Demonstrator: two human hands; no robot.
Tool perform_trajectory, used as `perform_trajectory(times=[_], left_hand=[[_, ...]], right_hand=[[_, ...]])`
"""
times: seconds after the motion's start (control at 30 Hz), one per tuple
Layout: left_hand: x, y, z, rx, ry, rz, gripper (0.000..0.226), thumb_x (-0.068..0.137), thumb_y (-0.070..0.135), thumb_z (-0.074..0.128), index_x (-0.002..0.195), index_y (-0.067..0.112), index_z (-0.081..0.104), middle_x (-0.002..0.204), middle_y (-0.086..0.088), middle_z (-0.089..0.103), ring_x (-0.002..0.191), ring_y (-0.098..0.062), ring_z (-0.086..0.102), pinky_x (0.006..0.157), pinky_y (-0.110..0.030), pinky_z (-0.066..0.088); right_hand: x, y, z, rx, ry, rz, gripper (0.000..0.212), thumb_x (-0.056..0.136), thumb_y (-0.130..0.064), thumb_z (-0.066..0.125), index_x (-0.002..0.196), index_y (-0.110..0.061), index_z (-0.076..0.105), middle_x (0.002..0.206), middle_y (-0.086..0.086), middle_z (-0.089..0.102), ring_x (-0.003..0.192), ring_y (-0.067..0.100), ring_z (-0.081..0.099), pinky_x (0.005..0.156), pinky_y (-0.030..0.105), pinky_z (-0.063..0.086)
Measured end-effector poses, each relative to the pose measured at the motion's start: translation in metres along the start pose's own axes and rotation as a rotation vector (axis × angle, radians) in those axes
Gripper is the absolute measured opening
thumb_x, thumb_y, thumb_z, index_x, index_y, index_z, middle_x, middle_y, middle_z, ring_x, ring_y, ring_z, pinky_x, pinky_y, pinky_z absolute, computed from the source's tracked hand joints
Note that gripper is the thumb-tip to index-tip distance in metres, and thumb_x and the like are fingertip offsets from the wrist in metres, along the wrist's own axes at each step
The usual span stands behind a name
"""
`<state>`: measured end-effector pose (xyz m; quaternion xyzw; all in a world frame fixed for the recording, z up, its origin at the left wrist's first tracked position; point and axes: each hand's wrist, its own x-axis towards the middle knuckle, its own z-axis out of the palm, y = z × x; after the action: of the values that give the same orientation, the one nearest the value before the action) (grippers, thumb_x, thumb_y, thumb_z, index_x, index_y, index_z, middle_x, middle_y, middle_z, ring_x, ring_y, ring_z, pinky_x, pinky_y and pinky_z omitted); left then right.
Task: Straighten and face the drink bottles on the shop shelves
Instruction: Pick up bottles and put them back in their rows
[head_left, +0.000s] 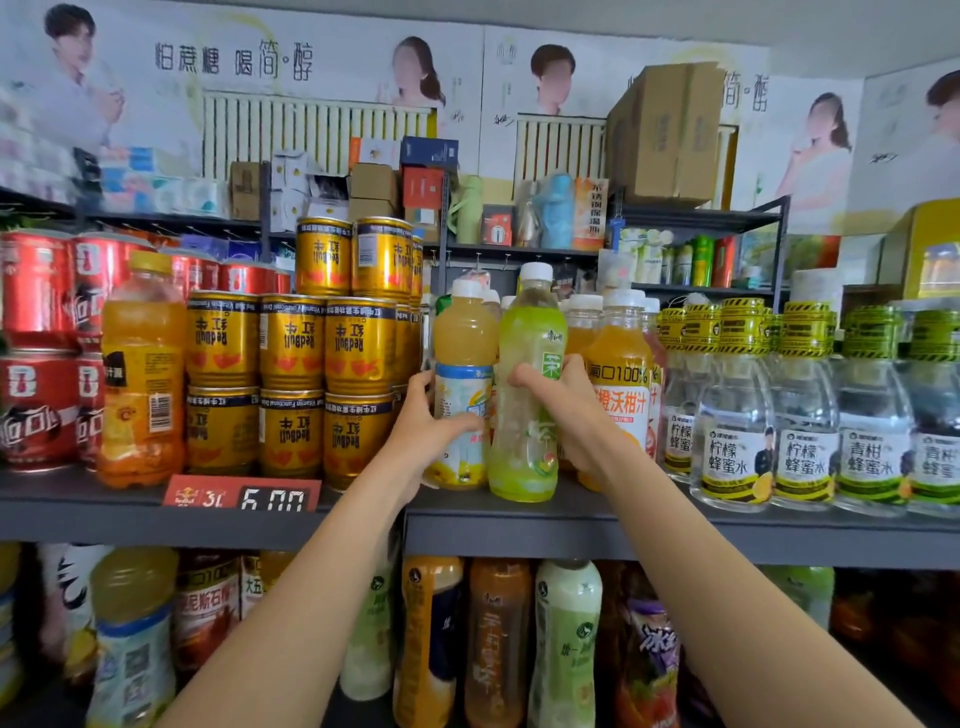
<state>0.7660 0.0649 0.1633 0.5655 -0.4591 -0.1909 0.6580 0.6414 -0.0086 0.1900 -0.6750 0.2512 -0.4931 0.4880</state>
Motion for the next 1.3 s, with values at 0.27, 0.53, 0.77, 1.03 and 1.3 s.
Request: perform_trajectory(times=[0.27,0.53,0.77,1.03,1.3], left_hand=[[0.013,-0.002,-0.002,-0.133,-0.091,-0.05,0.07,0.079,-0.005,0.062,0.132,0.025,0.028,0.11,-0.006,0.057,0.096,-0.024,0.06,0.075,-0.04,0.051],[0.011,-0.002,-0.001,-0.123,-0.154,-0.037,0.067,0.08,-0.004,0.061,0.132,0.023,0.029,0.119,-0.008,0.054,0.1,-0.023,0.06,0.077,-0.039,0.051],[0.007,-0.004,0.0,-0.094,-0.055,0.023,0.064,0.077,0.0,0.068,0.123,0.024,0.032,0.12,-0.009,0.056,0.099,-0.021,0.06,0.068,-0.03,0.051],[0.0,-0.004,0.001,0.01,-0.028,0.095,0.073,0.08,0.003,0.069,0.137,0.017,0.026,0.124,-0.007,0.052,0.102,-0.017,0.057,0.063,-0.017,0.047],[-0.019,-0.006,0.001,0.25,0.125,0.159,0.067,0.076,0.016,0.076,0.128,0.013,0.035,0.114,-0.001,0.053,0.099,-0.015,0.055,0.087,-0.033,0.05]], right_hand=[[-0.007,-0.001,-0.004,-0.025,-0.005,-0.055,0.05,0.078,-0.018,0.068,0.115,-0.009,0.037,0.111,0.008,0.055,0.095,0.015,0.059,0.083,0.038,0.053],[-0.011,-0.002,-0.012,0.0,-0.005,-0.056,0.049,0.077,-0.016,0.07,0.113,-0.009,0.038,0.112,0.01,0.055,0.096,0.019,0.06,0.08,0.038,0.054],[-0.016,-0.008,-0.019,-0.1,0.049,-0.114,0.057,0.075,-0.017,0.074,0.116,-0.006,0.036,0.104,0.006,0.059,0.094,0.019,0.063,0.079,0.037,0.056],[-0.024,-0.004,-0.017,-0.256,0.135,-0.203,0.056,0.075,-0.025,0.078,0.109,-0.009,0.036,0.097,-0.002,0.057,0.09,0.015,0.06,0.073,0.029,0.054],[-0.039,0.013,-0.015,-0.398,0.133,-0.245,0.061,0.071,-0.027,0.08,0.112,-0.011,0.039,0.099,-0.006,0.051,0.087,0.01,0.052,0.062,0.017,0.042]])
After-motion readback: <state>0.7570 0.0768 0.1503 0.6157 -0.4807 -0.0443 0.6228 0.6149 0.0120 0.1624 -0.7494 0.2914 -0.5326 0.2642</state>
